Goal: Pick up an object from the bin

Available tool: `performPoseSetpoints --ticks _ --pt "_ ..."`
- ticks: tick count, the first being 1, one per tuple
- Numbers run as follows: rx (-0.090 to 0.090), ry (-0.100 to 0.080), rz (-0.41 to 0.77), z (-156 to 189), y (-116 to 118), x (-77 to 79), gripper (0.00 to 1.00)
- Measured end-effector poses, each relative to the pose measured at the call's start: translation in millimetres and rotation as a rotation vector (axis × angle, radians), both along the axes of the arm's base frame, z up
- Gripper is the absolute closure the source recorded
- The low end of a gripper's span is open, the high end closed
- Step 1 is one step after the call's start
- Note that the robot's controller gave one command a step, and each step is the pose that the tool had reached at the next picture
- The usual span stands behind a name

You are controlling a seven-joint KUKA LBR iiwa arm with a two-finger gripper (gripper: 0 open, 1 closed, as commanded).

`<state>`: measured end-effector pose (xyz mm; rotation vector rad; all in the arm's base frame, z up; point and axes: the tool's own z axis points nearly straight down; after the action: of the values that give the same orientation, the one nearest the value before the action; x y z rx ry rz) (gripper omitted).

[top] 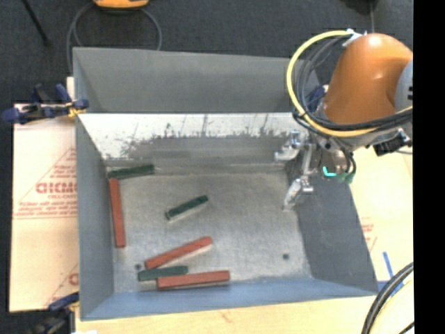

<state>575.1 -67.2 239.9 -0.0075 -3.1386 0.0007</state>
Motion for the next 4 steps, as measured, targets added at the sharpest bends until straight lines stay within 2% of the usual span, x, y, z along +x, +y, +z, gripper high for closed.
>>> performPoseSetpoints --ticks 1,2,3,4 --pt "-0.001 -0.007 0.002 4.2 0.1 1.4 0.0" --pt "-0.001 -0.014 -0.048 -37.8 26.3 -19.5 0.0" --pt "0.001 -0.01 -0.1 -89.3 48.6 -3.2 0.0" --pt "0.0 -0.003 -0.106 -101.8 52.4 -33.3 0.0"
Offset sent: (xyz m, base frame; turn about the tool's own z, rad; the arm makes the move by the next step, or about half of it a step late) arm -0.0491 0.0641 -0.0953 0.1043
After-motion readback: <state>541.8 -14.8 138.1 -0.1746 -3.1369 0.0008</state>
